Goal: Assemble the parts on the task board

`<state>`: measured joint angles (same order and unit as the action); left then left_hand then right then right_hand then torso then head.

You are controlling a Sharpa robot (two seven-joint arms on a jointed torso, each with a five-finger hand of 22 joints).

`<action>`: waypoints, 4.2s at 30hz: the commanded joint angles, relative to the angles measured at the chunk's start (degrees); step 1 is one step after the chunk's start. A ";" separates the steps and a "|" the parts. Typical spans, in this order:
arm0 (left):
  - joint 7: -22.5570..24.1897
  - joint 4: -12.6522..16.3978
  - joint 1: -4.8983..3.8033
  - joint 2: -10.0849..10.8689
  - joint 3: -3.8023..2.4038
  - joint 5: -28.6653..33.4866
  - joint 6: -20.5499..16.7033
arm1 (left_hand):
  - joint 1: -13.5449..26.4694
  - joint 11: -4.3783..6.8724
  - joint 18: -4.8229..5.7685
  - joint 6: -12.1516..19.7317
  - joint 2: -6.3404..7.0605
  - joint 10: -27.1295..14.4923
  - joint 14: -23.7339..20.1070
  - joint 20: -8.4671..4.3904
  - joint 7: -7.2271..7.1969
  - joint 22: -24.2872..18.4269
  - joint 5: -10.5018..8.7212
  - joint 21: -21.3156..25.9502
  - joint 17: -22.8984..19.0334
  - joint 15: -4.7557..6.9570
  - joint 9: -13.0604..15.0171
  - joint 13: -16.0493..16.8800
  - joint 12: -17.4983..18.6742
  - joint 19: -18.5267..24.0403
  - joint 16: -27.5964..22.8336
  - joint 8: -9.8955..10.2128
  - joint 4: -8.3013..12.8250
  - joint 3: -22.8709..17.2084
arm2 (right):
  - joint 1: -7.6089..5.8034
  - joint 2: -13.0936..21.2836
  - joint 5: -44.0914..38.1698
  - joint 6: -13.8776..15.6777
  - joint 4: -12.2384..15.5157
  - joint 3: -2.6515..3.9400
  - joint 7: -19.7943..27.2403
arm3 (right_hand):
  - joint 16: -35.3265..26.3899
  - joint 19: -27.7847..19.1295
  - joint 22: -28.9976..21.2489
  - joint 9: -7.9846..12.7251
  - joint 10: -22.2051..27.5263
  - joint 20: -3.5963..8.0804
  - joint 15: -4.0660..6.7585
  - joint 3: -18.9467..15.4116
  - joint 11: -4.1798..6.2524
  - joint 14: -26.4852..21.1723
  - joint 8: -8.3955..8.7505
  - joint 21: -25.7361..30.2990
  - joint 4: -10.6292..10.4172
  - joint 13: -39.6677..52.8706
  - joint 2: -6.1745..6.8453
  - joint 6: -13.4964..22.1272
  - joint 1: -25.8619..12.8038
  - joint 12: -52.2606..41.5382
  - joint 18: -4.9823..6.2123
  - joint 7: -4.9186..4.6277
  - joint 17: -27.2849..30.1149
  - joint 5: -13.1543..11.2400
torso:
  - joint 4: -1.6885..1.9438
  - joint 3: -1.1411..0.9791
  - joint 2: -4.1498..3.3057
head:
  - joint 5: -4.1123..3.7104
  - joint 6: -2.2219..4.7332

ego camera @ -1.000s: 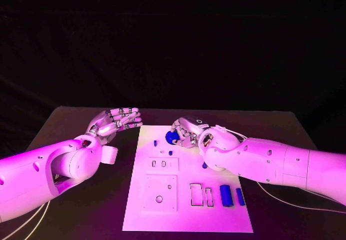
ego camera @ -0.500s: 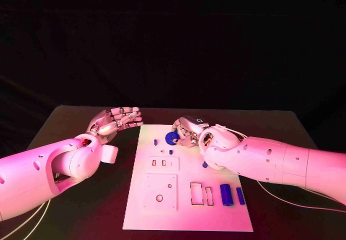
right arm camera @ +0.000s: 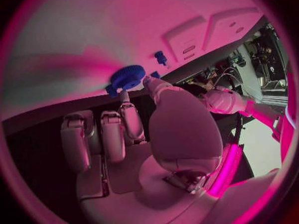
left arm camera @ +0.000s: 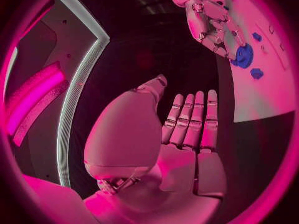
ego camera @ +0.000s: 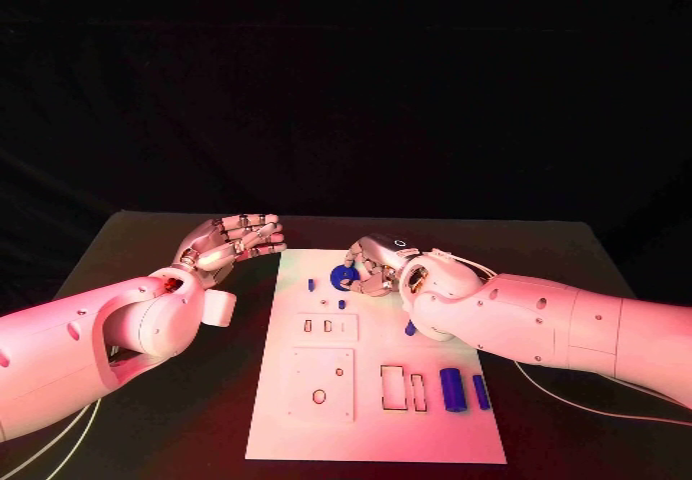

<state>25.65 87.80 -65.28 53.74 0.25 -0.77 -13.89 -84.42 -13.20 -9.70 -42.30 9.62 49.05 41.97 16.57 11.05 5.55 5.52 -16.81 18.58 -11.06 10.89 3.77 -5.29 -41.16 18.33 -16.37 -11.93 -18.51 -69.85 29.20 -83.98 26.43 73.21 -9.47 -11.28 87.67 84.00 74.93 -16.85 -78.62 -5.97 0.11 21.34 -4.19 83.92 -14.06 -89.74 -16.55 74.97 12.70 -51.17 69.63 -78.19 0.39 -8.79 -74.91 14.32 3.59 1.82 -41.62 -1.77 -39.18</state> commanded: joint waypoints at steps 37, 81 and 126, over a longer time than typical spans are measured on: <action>0.50 -0.73 -0.09 -0.25 -0.04 -0.56 1.37 | 0.25 -0.21 -0.08 0.37 -0.57 -0.18 -0.40 -0.03 5.16 -0.10 -0.19 -0.16 -0.14 -0.16 0.11 0.04 -0.47 -0.46 0.33 -0.39 0.28 -0.02 | -2.67 18.57 18.73 0.73 11.78 0.36 13.43 | -0.03 6.00 15.07 0.35 1.69 -0.24 -0.22 2.03 -0.13 4.45 0.78 -0.26 5.79 -1.08 1.05 0.17 4.84 2.06 -0.39 -0.41 -7.47 -1.07 | -1.38 -0.55 0.61 | 0.59 1.03; 0.87 -2.02 0.01 -1.56 -0.02 -1.15 2.30 | 1.38 -0.08 -0.19 0.16 -0.50 0.10 -0.01 -0.05 5.09 -0.38 -0.33 -0.10 -0.46 -0.01 0.27 0.06 -1.34 -0.94 1.01 -0.83 -0.28 1.20 | 0.23 21.51 19.59 -7.74 0.18 0.30 17.62 | 0.80 6.00 15.07 0.40 4.40 -0.58 -0.58 2.30 -0.46 4.97 0.55 -0.26 9.70 -4.29 1.10 0.26 8.60 5.21 -0.39 -0.78 -10.29 -0.51 | -1.94 -1.07 0.76 | -0.38 0.85; -0.20 -2.35 0.01 -1.61 -0.01 -1.19 2.18 | 0.62 -0.12 -0.17 0.31 -1.14 -0.08 -0.22 -0.05 5.16 -0.51 -0.26 0.00 -0.65 -0.06 0.27 0.04 -1.50 -0.98 1.08 -0.86 0.14 0.82 | 1.35 19.22 17.67 -7.05 -0.89 0.26 15.57 | 0.93 6.00 15.07 -0.19 1.83 0.34 0.40 5.84 0.66 5.10 -1.77 -0.26 9.47 -2.04 -0.49 -3.03 6.61 3.02 -0.39 0.42 -10.80 0.48 | -2.08 -1.00 0.81 | -1.00 0.00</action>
<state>25.15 85.26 -65.23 52.17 0.28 -1.77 -12.47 -83.88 -13.20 -9.70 -42.30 8.96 49.05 41.97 16.46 11.05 5.12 5.31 -16.81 18.00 -11.06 11.11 3.77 -6.61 -41.67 19.22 -16.95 -12.16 -17.65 -68.72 48.61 -66.61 18.86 72.30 -9.11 4.66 88.33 84.01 74.91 -16.97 -76.36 -5.93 0.12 26.83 -3.59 83.93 -15.50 -89.76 -6.96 72.86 12.32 -53.89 76.72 -74.86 0.39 -8.54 -74.91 14.46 1.54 0.76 -40.84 -2.74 -39.17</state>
